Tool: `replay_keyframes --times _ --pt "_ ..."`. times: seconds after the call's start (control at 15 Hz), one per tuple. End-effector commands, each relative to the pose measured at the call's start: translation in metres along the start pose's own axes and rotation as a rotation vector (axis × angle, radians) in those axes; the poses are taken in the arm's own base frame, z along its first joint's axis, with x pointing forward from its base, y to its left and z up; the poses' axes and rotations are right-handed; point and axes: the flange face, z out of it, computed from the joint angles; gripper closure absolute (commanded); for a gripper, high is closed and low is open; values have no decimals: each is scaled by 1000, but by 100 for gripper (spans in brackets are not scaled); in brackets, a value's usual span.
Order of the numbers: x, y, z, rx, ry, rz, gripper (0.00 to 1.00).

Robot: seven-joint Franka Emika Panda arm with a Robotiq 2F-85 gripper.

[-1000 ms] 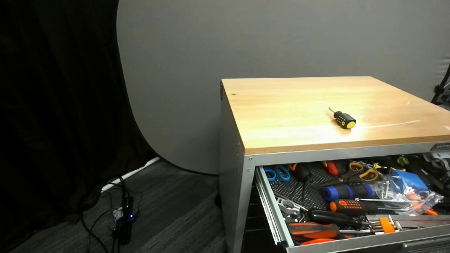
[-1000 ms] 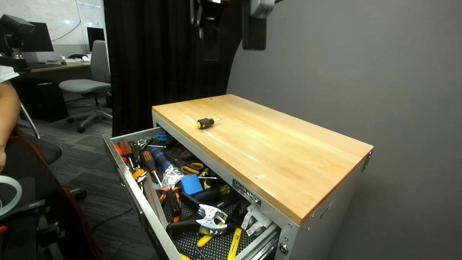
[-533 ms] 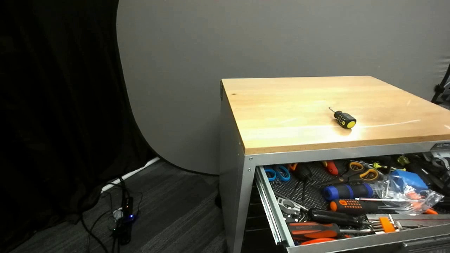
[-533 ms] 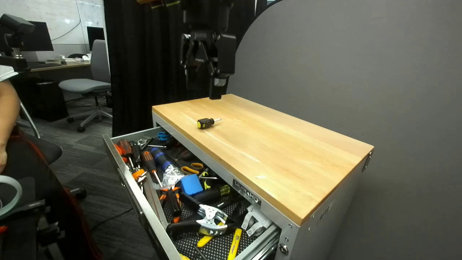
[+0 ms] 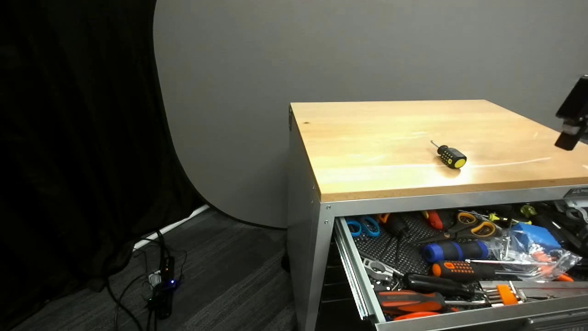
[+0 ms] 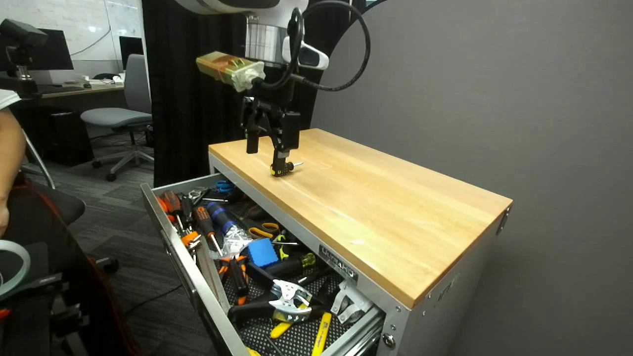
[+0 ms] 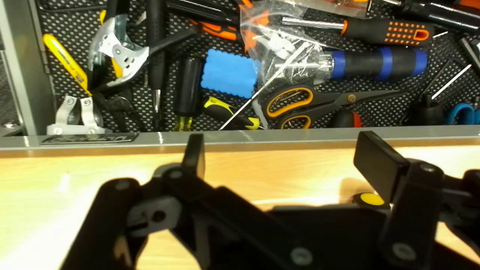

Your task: Put the screwdriver in the drawer and close the drawer

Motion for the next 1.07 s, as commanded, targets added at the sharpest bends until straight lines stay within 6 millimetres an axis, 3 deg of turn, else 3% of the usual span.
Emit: replay_keyframes --times 0.0,0.6,1.0 --pt "20 -25 15 41 39 7 0" --pt "60 -71 39 175 81 -33 0" --pt "88 -87 59 209 114 -67 0"
